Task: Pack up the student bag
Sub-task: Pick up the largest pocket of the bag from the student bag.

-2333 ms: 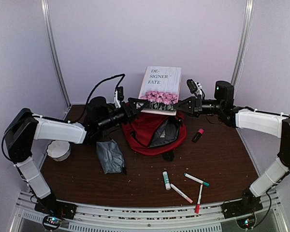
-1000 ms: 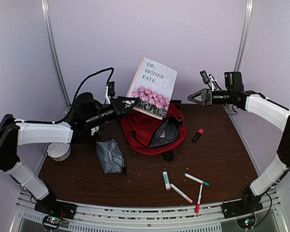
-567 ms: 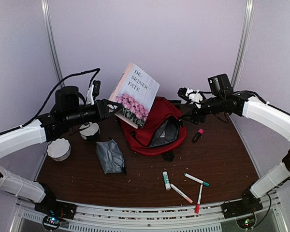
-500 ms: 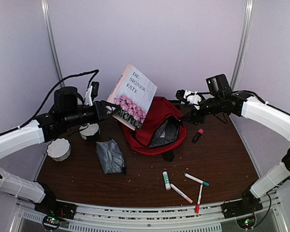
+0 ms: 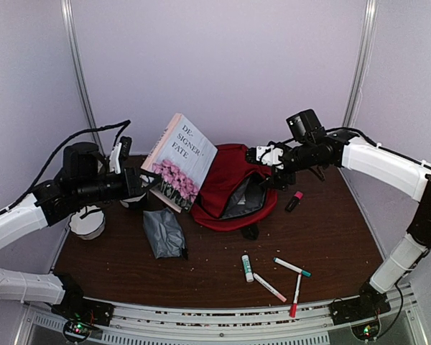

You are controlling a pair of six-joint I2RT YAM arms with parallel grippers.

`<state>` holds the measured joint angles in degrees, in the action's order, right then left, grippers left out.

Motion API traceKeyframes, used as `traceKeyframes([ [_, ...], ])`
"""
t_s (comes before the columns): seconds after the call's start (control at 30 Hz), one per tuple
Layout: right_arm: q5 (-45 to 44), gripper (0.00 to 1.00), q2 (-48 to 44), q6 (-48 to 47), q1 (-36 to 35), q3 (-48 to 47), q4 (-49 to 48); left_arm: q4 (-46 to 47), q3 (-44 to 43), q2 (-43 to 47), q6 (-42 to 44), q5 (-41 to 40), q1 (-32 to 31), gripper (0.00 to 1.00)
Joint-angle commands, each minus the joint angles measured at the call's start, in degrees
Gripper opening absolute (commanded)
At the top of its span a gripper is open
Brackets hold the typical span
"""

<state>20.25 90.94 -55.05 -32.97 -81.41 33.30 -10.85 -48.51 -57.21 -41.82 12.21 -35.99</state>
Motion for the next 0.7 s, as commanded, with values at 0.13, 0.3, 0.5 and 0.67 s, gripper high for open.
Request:
traceKeyframes([
  [0.13,-7.88,0.85,1.51,-6.61,-3.47,-1.80,1.86,-2.67,1.76,4.65,1.91,-1.75,1.36,0.36],
  [0.3,-12.01,0.85,1.93,-11.79,-5.85,-1.01,3.08,-4.99,2.55,6.01,1.98,-2.36,1.91,0.35],
  [0.5,-16.18,0.85,5.15,-11.63,-8.16,-2.65,0.10,-5.17,4.46,8.04,0.86,-2.80,2.31,0.35],
  [0.67,-17.75,0.85,10.47,-12.49,-10.00,-8.07,1.23,-6.92,3.94,8.83,0.84,-2.88,2.45,0.35],
])
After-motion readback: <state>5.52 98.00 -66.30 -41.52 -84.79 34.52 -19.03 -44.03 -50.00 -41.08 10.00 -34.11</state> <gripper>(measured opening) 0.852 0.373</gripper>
